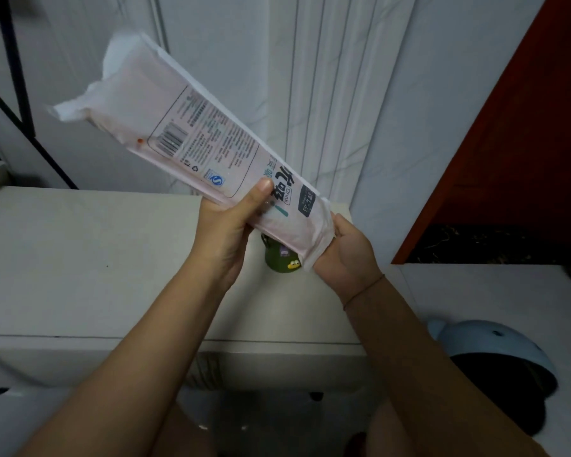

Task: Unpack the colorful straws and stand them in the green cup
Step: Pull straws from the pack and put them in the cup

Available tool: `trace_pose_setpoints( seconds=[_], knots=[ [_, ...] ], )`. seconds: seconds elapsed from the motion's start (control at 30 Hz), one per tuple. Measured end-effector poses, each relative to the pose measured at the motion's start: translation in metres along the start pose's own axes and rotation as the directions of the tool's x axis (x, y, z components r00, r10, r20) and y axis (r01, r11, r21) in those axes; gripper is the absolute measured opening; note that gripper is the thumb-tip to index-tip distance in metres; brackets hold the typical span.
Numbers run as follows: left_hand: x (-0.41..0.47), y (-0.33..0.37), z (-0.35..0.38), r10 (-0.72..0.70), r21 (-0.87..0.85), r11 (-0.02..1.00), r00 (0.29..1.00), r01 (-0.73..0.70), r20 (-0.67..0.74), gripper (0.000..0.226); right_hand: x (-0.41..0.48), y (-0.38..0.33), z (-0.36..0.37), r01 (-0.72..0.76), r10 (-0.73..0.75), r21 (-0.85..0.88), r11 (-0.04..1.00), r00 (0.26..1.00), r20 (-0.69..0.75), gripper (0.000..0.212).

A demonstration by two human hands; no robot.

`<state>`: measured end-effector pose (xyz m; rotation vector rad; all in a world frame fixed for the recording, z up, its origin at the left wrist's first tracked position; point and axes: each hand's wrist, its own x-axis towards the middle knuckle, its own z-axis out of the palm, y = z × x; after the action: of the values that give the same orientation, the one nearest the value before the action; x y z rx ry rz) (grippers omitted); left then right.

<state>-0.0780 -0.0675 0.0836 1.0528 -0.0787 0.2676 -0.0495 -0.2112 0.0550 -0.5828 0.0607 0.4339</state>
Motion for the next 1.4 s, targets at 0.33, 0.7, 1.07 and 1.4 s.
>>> trace_pose_setpoints(
  seconds=[0.33, 0.7, 1.07, 1.4],
  knots=[
    [0.011, -0.002, -0.022, -0.111, -0.217, 0.972, 0.991, 0.091, -0.081, 0.046, 0.022, 0.007, -0.021, 0.142, -0.118, 0.105, 0.984, 0.972, -0.203, 0.034],
    [0.007, -0.023, -0.033, -0.329, -0.439, 0.868, 0.931, 0.233, -0.157, 0.029, -0.005, 0.002, -0.001, 0.258, -0.490, -0.771, 0.583, 0.868, -0.079, 0.025],
    [0.004, -0.017, -0.045, -0.338, -0.522, 0.829, 0.923, 0.200, -0.182, 0.029, -0.011, -0.021, -0.011, 0.278, -0.556, -0.853, 0.442, 0.831, -0.017, 0.011],
    [0.005, -0.024, -0.050, -0.368, -0.557, 0.806, 0.906, 0.200, -0.207, 0.032, -0.010, -0.018, -0.010, 0.265, -0.440, -0.777, 0.572, 0.898, -0.018, 0.013]
  ],
)
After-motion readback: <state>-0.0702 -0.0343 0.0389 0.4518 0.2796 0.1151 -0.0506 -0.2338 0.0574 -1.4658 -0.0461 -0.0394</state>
